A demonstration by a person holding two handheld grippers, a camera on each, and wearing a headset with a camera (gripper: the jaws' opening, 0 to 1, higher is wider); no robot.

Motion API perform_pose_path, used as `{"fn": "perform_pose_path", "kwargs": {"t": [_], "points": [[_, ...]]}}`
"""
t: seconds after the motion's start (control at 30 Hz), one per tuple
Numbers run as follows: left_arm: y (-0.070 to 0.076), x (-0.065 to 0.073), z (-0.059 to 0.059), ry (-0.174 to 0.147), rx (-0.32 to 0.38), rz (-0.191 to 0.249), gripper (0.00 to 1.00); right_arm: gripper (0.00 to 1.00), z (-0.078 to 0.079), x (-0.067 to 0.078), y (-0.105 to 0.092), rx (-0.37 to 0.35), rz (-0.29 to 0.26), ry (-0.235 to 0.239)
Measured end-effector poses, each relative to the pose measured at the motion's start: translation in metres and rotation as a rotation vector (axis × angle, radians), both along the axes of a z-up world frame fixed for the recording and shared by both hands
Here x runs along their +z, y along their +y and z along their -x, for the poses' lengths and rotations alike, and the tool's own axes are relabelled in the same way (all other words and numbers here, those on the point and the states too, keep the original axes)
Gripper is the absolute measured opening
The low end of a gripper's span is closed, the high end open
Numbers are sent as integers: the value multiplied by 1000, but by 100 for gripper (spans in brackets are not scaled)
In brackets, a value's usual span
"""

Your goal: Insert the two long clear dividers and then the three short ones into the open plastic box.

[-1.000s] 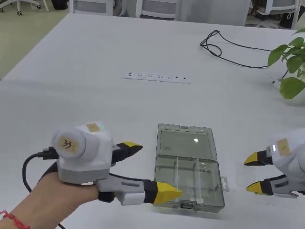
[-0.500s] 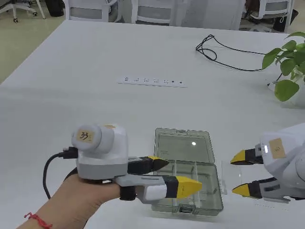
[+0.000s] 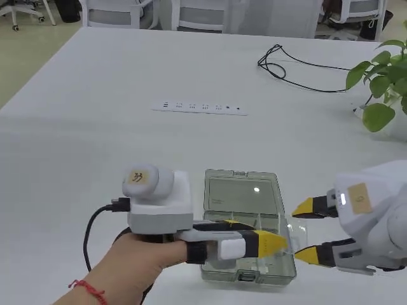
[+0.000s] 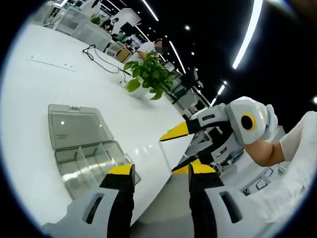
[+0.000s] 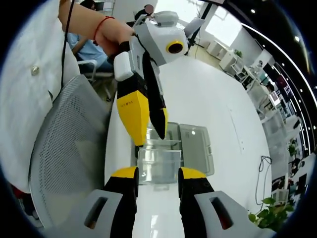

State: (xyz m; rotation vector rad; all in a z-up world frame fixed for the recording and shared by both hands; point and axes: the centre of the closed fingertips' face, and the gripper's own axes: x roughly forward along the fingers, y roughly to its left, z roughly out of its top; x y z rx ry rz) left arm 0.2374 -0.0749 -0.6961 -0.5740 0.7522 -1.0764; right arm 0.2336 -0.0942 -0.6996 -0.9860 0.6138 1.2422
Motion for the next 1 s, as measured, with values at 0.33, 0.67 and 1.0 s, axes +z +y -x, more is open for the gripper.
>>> {"fn": "perform_pose_path", "kwargs": {"t": [0.33,0.67,1.0], "points": [[-13,0,4,61,-14,51,20,33,4,3,10,32,18,-24],[-15,-1,4,83,-15,69,5,33,5,3,11,41,29,-29],[-16,0,5,116,-11,100,0,33,6,3,11,44,37,-35]]}}
